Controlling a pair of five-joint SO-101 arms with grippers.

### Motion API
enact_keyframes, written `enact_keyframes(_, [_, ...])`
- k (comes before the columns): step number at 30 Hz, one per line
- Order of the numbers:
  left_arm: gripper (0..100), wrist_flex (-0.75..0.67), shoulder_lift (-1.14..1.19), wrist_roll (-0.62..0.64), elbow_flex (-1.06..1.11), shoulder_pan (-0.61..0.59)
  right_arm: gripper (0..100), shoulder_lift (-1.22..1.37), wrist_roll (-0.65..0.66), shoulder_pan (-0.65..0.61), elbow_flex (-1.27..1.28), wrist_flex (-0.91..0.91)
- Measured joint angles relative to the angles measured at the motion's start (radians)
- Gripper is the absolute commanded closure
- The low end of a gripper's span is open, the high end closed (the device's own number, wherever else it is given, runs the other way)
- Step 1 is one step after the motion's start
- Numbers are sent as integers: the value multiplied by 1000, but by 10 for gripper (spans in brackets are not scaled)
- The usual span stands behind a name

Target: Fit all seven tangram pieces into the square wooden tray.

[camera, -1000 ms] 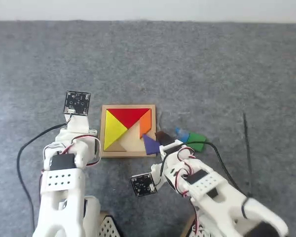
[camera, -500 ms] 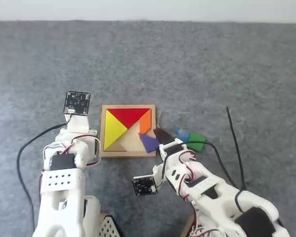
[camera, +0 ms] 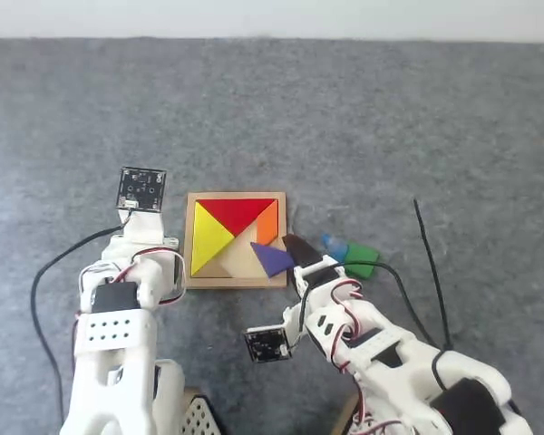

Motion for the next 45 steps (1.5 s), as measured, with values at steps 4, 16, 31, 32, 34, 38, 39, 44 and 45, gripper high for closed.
enact_keyframes(4, [985, 0, 0, 0, 0, 0, 835, 0, 2, -6, 8, -3])
enact_keyframes(16, [985, 0, 0, 0, 0, 0, 838, 0, 2, -17, 8, -6])
enact_keyframes(31, [986, 0, 0, 0, 0, 0, 990, -15, -63, -15, 8, -21])
enact_keyframes(32, [986, 0, 0, 0, 0, 0, 990, -15, -63, -15, 8, -21])
enact_keyframes(34, [986, 0, 0, 0, 0, 0, 990, -15, -66, -15, 8, -21])
enact_keyframes(38, [986, 0, 0, 0, 0, 0, 990, -71, -69, -17, 8, -9])
enact_keyframes(39, [986, 0, 0, 0, 0, 0, 990, -97, -69, -9, 8, 11])
enact_keyframes(44, [986, 0, 0, 0, 0, 0, 990, -272, -91, 2, 8, 195])
enact_keyframes(45, [986, 0, 0, 0, 0, 0, 990, -311, -107, 0, 9, 244])
